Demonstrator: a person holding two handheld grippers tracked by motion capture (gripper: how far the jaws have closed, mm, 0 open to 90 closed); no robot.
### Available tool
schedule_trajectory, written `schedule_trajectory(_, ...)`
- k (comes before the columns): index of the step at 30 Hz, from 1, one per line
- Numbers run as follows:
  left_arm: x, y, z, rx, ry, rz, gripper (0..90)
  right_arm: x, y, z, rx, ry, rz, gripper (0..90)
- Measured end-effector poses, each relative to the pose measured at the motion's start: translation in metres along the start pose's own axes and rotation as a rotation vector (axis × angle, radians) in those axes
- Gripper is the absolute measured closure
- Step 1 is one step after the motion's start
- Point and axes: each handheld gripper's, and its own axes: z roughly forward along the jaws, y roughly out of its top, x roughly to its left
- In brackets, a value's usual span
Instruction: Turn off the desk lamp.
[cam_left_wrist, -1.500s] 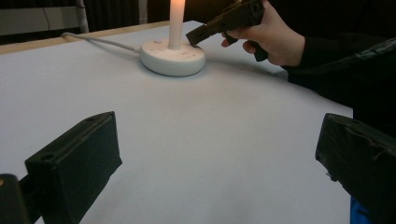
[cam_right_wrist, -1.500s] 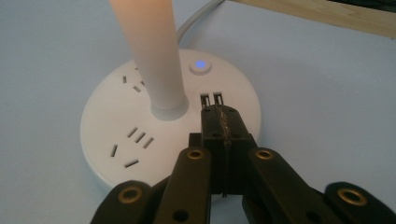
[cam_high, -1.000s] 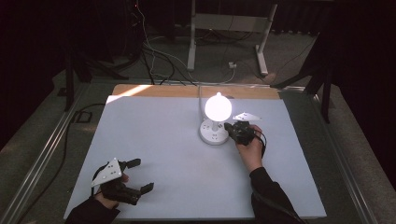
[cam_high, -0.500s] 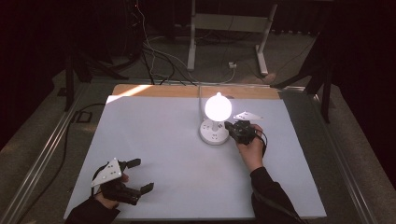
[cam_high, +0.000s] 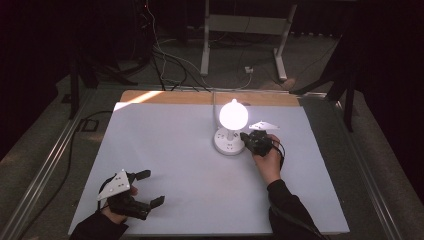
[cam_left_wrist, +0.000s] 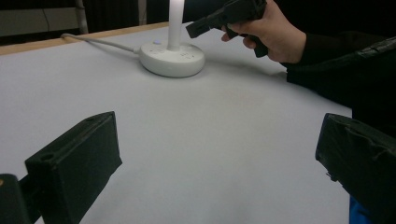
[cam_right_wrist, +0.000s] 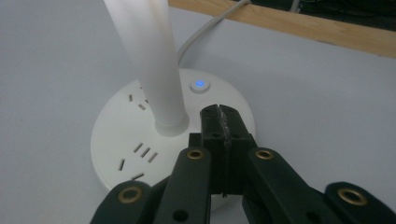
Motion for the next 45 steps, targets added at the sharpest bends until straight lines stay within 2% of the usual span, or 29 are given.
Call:
schedule_trajectory(14,0.0,0.0,0.0,-0.001,0.0,0.0,0.6,0.0,-0.005,0.007,0.024,-0.002,-0.001,90.0)
schedule_trajectory(24,0.0,0.0,0.0,-0.001,0.0,-0.001,0.6,0.002,-0.005,0.009,0.032,-0.007,-0.018,90.0)
schedule_trajectory(26,0.0,0.0,0.0,0.0,0.0,-0.001,0.6,0.004,-0.005,0.009,0.034,-0.017,-0.052,90.0)
schedule_trajectory(27,0.0,0.0,0.0,0.001,0.001,0.0,0.6,0.002,-0.006,0.009,0.029,-0.008,-0.032,90.0)
schedule_trajectory(31,0.0,0.0,0.0,-0.004,0.002,0.001,0.6,0.0,-0.006,0.007,0.026,-0.016,-0.017,90.0)
schedule_trajectory(38,0.0,0.0,0.0,-0.003,0.001,0.0,0.6,-0.003,0.006,-0.007,-0.022,-0.012,0.003,89.5)
schedule_trajectory(43,0.0,0.0,-0.001,-0.004,0.004,0.0,0.6,-0.001,0.011,-0.015,-0.041,-0.006,-0.003,82.5)
schedule_trajectory(45,0.0,0.0,-0.001,-0.004,0.004,-0.001,0.6,0.0,0.012,-0.017,-0.043,-0.002,-0.008,74.7)
